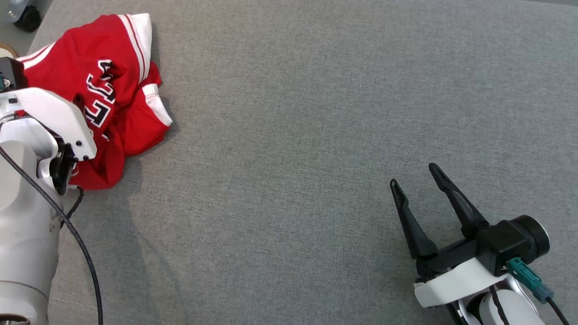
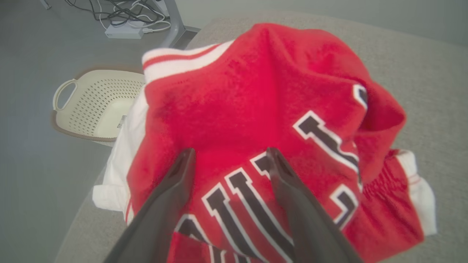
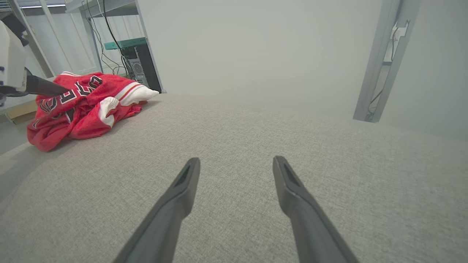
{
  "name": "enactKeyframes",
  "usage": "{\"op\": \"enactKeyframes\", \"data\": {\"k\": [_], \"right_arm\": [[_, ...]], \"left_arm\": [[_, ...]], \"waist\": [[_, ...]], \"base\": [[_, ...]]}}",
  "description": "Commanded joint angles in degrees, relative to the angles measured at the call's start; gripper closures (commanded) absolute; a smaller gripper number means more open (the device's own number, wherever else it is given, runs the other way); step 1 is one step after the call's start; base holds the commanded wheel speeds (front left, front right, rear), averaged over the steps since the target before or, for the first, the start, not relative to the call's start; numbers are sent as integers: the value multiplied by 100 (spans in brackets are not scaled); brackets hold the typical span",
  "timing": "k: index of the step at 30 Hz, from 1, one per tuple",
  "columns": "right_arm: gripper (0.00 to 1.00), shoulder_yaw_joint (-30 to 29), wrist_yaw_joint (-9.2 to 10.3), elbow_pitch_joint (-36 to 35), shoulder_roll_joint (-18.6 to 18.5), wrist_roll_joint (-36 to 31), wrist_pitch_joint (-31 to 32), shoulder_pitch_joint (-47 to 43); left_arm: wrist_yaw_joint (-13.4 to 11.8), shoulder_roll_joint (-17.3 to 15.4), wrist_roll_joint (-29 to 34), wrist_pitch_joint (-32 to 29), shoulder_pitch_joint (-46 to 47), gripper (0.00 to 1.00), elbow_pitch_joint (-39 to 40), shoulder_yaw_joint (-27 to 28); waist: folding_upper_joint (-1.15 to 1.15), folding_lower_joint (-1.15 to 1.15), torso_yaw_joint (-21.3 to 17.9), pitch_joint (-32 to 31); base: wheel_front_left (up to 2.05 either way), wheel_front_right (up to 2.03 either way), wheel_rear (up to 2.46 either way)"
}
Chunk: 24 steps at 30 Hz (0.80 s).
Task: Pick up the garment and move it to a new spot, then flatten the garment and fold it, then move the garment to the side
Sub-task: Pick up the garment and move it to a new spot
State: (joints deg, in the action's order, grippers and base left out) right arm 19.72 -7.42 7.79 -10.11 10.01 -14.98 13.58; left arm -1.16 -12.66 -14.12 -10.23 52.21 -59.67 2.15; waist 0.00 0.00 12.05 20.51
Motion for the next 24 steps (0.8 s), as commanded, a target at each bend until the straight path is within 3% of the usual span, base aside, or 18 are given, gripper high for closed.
{"op": "enactKeyframes", "data": {"k": [1,6,7,8,12,20,24], "right_arm": [[0,20,-13,13,-13,35,-33,13],[0,30,-13,13,-16,75,-33,47],[0,37,-13,16,-25,81,-33,48],[0,45,-13,15,-35,88,-33,50],[0,48,-13,8,-59,117,-33,60],[0,9,-13,61,-45,160,-33,-80],[0,-2,-13,83,-5,168,-33,-155]], "left_arm": [[43,-63,34,-94,25,0,-77,-48],[120,-14,-5,-106,-101,0,-263,-119],[151,-5,-8,-95,-123,93,-295,-137],[169,-2,-15,-39,-131,100,-298,-148],[250,27,-100,307,-176,100,-275,-117],[410,68,-244,1800,-360,100,-19,-36],[440,133,-269,2077,-447,100,-43,-59]], "waist": [[0,0,-45,-51],[0,0,-66,-86],[0,0,-60,-91],[0,0,-55,-94],[0,0,-31,-105],[0,0,56,-282],[0,0,135,-421]], "base": [[0,0,0],[0,0,0],[0,0,0],[0,0,0],[0,0,0],[0,0,0],[0,0,0]]}}
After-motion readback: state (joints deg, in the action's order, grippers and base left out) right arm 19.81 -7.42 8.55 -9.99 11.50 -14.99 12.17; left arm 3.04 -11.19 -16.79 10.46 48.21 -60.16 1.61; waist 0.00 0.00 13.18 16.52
